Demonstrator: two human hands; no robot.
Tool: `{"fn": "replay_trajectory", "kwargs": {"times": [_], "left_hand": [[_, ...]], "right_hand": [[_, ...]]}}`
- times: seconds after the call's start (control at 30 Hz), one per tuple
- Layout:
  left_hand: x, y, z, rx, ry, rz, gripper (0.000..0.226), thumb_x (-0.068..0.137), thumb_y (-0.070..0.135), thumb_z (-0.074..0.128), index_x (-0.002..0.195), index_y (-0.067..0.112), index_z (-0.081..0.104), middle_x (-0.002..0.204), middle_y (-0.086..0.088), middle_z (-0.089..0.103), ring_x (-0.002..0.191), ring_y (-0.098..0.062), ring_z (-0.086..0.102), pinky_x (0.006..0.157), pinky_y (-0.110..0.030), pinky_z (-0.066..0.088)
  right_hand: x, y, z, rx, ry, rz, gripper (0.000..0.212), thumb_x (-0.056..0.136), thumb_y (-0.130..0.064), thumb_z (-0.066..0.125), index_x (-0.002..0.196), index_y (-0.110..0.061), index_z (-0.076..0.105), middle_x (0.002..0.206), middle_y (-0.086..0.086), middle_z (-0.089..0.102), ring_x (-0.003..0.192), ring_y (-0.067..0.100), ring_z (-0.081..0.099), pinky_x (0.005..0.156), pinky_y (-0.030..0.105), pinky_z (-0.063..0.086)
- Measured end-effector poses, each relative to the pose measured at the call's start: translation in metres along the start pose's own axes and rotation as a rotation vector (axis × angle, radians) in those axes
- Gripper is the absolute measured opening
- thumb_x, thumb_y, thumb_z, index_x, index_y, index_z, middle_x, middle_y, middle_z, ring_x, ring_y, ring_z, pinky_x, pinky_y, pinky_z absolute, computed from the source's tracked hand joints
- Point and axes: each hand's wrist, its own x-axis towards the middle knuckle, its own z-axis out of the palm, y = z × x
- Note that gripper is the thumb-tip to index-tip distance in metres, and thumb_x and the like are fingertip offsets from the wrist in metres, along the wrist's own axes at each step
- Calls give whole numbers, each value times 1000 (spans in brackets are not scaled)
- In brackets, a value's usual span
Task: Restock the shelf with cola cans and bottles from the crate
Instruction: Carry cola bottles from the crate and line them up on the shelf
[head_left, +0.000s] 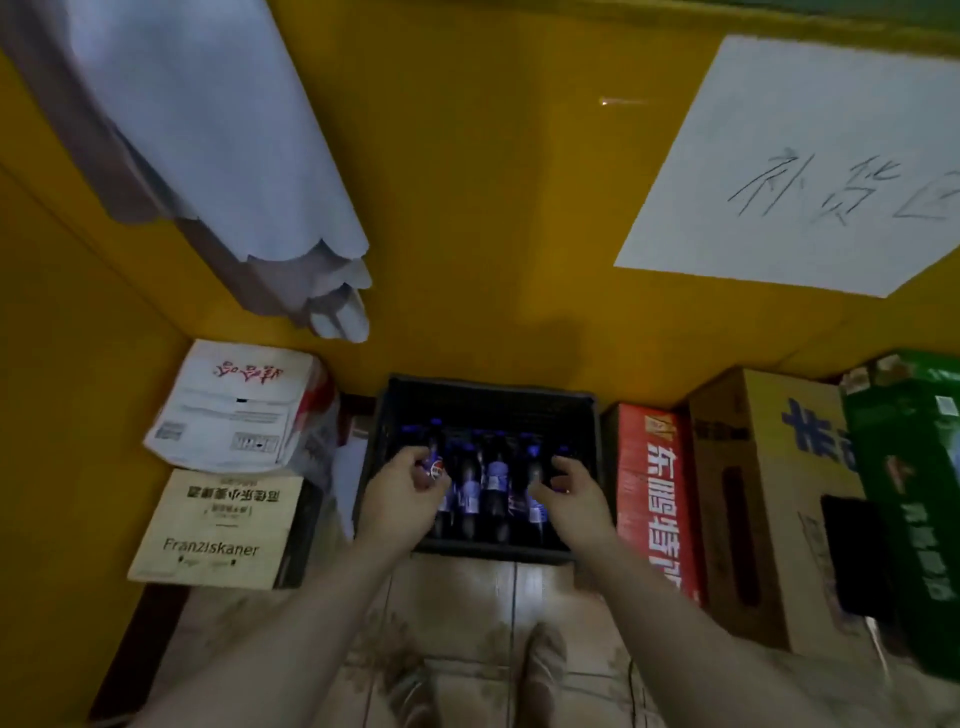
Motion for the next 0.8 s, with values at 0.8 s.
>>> {"fn": "replay_trajectory", "kwargs": {"times": [0.8], "left_hand": [[310, -286, 242, 502, -65, -188, 101, 84, 40, 65, 149, 26, -12, 149, -27, 17, 132, -44, 32, 100, -45, 38]], "right_hand": [[376, 265, 182, -421, -128, 179, 99, 84, -31, 62, 149, -21, -13, 137, 17, 48, 116, 31, 55, 94, 32, 44]]}}
